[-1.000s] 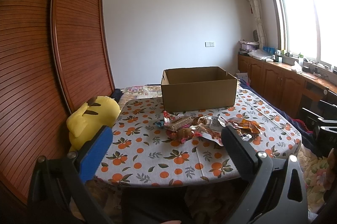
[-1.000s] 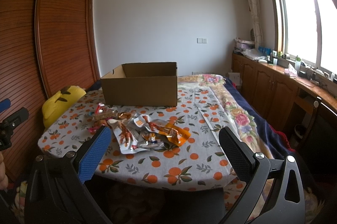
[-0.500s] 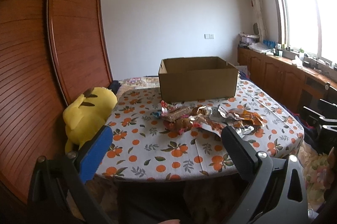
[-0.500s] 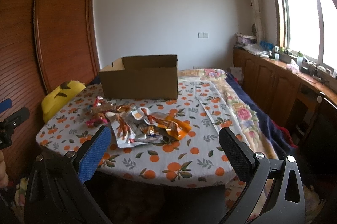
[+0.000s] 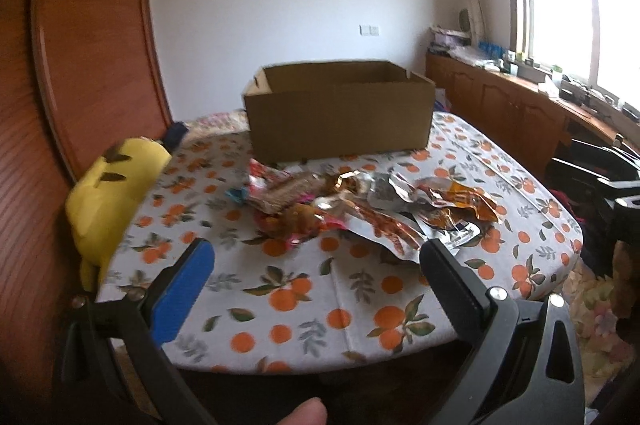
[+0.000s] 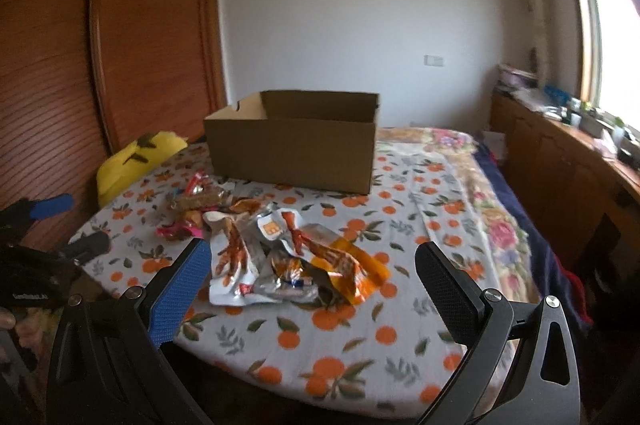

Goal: Organize snacks
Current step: 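Move both tools down toward the chicken-feet snack packs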

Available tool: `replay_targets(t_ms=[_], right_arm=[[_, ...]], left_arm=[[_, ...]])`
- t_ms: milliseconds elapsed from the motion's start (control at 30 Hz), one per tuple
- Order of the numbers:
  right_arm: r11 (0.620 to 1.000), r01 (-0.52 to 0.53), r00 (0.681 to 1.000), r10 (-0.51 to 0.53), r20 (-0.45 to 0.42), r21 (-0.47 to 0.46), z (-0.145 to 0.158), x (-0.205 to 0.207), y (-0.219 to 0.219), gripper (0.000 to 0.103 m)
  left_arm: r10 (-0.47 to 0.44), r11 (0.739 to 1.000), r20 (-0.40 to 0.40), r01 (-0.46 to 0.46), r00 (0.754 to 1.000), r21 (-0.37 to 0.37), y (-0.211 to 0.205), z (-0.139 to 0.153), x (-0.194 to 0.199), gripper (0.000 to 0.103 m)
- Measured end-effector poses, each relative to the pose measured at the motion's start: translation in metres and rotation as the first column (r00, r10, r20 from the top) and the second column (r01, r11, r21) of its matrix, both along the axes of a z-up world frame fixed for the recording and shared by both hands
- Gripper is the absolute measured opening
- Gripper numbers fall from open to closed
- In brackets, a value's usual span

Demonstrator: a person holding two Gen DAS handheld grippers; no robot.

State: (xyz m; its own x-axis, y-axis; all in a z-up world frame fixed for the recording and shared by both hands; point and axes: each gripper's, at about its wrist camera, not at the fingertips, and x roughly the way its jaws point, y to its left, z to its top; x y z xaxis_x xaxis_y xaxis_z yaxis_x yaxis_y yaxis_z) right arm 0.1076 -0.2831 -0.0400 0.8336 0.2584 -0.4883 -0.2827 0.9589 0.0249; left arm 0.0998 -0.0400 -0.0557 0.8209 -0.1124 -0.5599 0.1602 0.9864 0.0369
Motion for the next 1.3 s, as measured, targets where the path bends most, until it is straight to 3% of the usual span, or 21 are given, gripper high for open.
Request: replay_targets(t_ms=[367, 600, 767, 933, 1000, 1100, 1300], right_arm=[[0.988, -0.145, 0.971, 0.13, -0.201, -0.057, -0.052, 0.097, -0.001, 0.099], [0.953, -0.29, 0.909, 0.246, -0.337, -0.086, -0.082, 0.134, 0.014, 0.094], [0.939, -0.337, 0.875, 0.284, -0.392, -0.074, -0.092, 0.149, 0.014, 0.088], [0.938, -0.344, 0.849, 0.297, -0.438, -0.029, -0.09, 0.159, 0.002, 0.075], [0.946, -0.319, 0.86, 0.264, -0.436, -0.057, -0.086, 0.162, -0.005, 0.047], [0.957, -0.269, 0.89, 0.202, -0.41, -0.111, -0.081, 0.16, -0.015, 0.027], [0.956, -0.27, 0.889, 0.203, -0.41, -0.113, -0.088, 0.155, -0.019, 0.03]], left_arm=[[-0.072, 0.995, -0.17, 0.058, 0.983, -0.086, -0.018, -0.043, 0.057, 0.101], [-0.117, 0.981, -0.274, 0.067, 0.955, -0.184, -0.02, -0.058, 0.081, 0.099], [-0.129, 0.977, -0.312, 0.068, 0.941, -0.2, -0.029, -0.064, 0.091, 0.099], [-0.144, 0.972, -0.339, 0.068, 0.93, -0.227, -0.039, -0.065, 0.103, 0.099], [-0.138, 0.973, -0.347, 0.062, 0.928, -0.222, -0.043, -0.067, 0.109, 0.099], [-0.113, 0.976, -0.358, 0.035, 0.927, -0.217, -0.045, -0.071, 0.119, 0.099], [-0.076, 0.977, -0.387, -0.009, 0.919, -0.213, -0.05, -0.081, 0.138, 0.099]])
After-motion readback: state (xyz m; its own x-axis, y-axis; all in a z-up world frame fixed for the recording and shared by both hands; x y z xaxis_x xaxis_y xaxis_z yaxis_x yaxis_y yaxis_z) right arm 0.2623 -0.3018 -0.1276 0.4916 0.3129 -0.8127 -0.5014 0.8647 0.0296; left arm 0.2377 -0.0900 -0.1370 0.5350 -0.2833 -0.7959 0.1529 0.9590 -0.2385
